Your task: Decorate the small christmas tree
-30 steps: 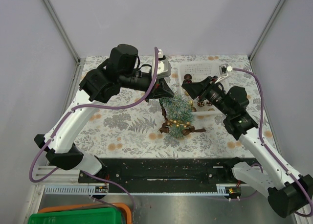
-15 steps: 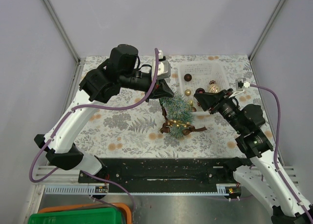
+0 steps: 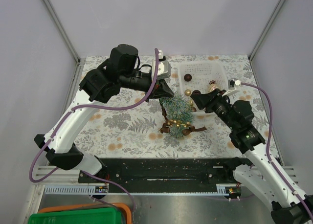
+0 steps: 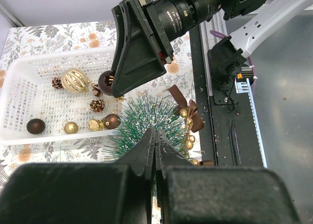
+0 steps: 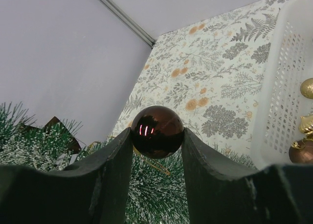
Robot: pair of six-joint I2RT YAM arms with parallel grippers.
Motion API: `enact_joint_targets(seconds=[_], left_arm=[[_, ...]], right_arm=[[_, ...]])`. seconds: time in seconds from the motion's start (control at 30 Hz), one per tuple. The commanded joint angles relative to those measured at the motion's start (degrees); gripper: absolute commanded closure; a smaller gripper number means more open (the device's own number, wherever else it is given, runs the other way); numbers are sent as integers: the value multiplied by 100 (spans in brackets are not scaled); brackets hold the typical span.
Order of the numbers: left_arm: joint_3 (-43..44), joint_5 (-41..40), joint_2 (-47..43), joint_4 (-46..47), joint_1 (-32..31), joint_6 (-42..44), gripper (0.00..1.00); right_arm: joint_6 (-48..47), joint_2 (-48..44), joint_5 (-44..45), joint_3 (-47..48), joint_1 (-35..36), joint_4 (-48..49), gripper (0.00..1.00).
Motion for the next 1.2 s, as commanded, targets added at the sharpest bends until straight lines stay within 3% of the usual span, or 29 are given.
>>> enact_joint_targets(seconds=[0.0, 0.5, 1.17], left_arm=[[57, 39, -84, 120, -18, 80, 100], [91, 74, -49, 120, -18, 72, 100], [118, 74, -40, 120, -18, 63, 100]], right_arm=[[168, -107, 6, 64, 43, 483, 90], [503, -678, -109, 82, 43, -10, 90], [573, -617, -223, -33, 43, -10, 90]])
